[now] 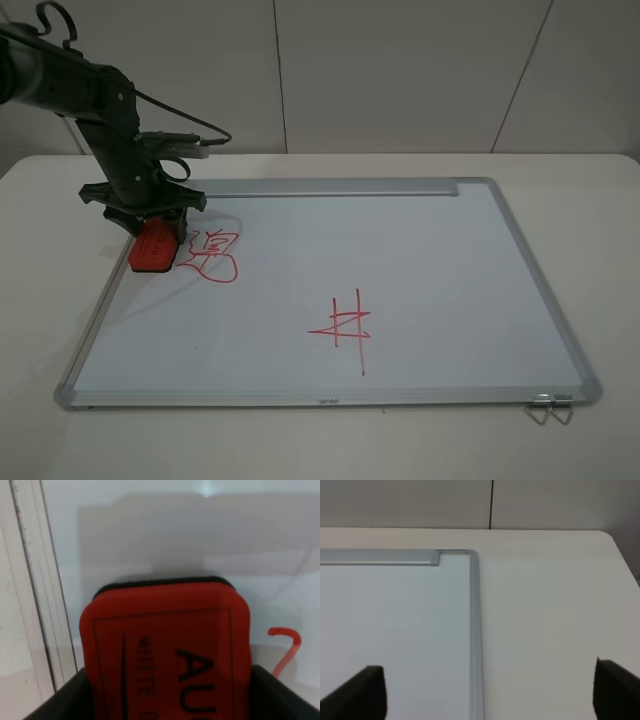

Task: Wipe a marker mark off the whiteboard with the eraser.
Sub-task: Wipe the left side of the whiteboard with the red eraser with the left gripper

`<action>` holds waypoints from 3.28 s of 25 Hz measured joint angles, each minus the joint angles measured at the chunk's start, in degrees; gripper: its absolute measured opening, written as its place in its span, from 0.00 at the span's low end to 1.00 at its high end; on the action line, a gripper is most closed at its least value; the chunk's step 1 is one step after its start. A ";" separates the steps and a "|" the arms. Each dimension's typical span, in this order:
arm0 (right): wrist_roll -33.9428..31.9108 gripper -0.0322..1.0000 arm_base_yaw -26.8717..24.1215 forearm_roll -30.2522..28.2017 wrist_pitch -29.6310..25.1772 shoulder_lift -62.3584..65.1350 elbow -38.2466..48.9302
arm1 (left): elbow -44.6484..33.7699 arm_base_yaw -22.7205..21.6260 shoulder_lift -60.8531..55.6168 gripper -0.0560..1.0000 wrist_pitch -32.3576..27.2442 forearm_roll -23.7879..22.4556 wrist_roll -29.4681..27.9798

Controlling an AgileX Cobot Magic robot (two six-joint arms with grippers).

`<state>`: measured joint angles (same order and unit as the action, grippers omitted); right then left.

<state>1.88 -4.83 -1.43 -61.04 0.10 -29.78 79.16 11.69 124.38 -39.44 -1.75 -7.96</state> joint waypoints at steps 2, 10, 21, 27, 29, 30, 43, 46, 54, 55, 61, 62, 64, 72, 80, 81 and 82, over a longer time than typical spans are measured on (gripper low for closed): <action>0.00 0.72 0.00 0.00 0.00 0.00 0.00 | 0.20 0.21 0.40 0.60 0.14 0.20 0.00; 0.00 0.72 0.00 0.00 0.00 0.00 0.00 | 1.20 8.65 2.06 0.60 3.85 -1.10 0.02; 0.00 0.72 0.00 0.00 0.00 0.00 0.00 | 1.84 23.21 3.23 0.60 6.13 -0.94 -0.42; 0.00 0.72 0.00 0.00 0.00 0.00 0.00 | 1.84 24.35 3.25 0.60 6.08 -0.99 -1.74; 0.00 0.72 0.00 0.00 0.00 0.00 0.00 | 2.01 23.98 3.29 0.60 5.73 -1.04 -1.90; 0.00 0.72 0.00 0.00 0.00 0.00 0.00 | 2.01 23.72 3.32 0.60 5.66 -1.04 -1.91; 0.00 0.72 0.00 0.00 0.00 0.00 0.00 | 2.31 10.85 3.29 0.60 -4.56 1.44 0.91; 0.00 0.72 0.00 0.00 0.00 0.00 0.00 | 2.31 7.86 3.29 0.60 -5.92 0.98 0.97; 0.00 0.72 0.00 0.00 0.00 0.00 0.00 | 2.31 2.28 3.19 0.60 -6.65 -1.78 1.33; 0.00 0.72 0.00 0.00 0.00 0.00 0.00 | 2.31 2.14 3.19 0.60 -6.65 -1.83 1.33; 0.00 0.72 0.00 0.00 0.00 0.00 0.00 | 2.31 4.36 3.11 0.60 -6.71 -4.48 1.54; 0.00 0.72 0.00 0.00 0.00 0.00 0.00 | 2.31 5.15 3.11 0.60 -6.71 -5.19 1.84; 0.00 0.72 0.00 0.00 0.00 0.00 0.00 | 2.31 7.21 3.11 0.60 -6.77 -5.13 2.22; 0.00 0.72 0.00 0.00 0.00 0.00 0.00 | 2.20 15.36 3.11 0.60 -3.83 2.29 2.75; 0.00 0.72 0.00 0.00 0.00 0.00 0.00 | 2.15 22.14 3.11 0.60 -0.70 4.43 3.08; 0.00 0.72 0.00 0.00 0.00 0.00 0.00 | 2.15 22.77 3.11 0.60 -0.69 4.70 3.08; 0.00 0.72 0.00 0.00 0.00 0.00 0.00 | 2.14 23.16 3.11 0.60 -0.64 4.88 3.08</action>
<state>1.88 -4.83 -1.43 -61.04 0.10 -29.78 81.29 34.85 127.49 -40.08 3.13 -4.88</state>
